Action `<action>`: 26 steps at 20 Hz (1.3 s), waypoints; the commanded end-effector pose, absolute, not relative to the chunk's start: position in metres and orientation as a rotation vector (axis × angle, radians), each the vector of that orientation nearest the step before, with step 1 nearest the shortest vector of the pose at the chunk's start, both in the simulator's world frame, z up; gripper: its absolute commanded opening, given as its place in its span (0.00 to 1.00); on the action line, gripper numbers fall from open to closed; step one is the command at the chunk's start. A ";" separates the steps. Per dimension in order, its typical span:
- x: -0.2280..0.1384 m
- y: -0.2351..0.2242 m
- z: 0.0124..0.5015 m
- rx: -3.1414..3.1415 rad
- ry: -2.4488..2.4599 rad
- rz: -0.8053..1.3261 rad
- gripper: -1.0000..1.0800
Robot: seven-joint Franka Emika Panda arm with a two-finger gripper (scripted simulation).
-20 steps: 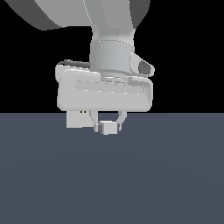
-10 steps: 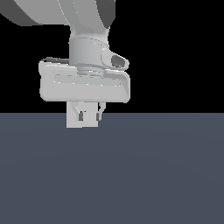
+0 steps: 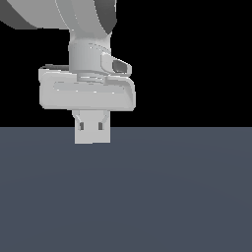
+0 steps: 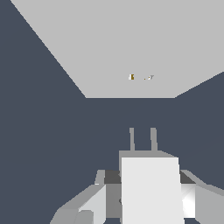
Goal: Plug the charger into the wall socket.
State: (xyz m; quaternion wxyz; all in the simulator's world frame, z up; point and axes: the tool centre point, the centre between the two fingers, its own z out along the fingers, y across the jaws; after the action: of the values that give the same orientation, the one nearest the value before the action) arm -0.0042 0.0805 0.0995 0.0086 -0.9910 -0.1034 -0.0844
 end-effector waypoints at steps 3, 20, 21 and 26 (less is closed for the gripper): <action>-0.002 0.082 0.101 -3.098 -0.312 -0.263 0.00; 0.012 0.084 0.100 -3.098 -0.316 -0.262 0.00; 0.015 0.085 0.100 -3.098 -0.316 -0.262 0.00; 0.034 0.088 0.100 -3.097 -0.316 -0.263 0.00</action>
State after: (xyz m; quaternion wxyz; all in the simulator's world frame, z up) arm 0.0283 0.0873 0.0996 0.0085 -0.9913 -0.1011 -0.0838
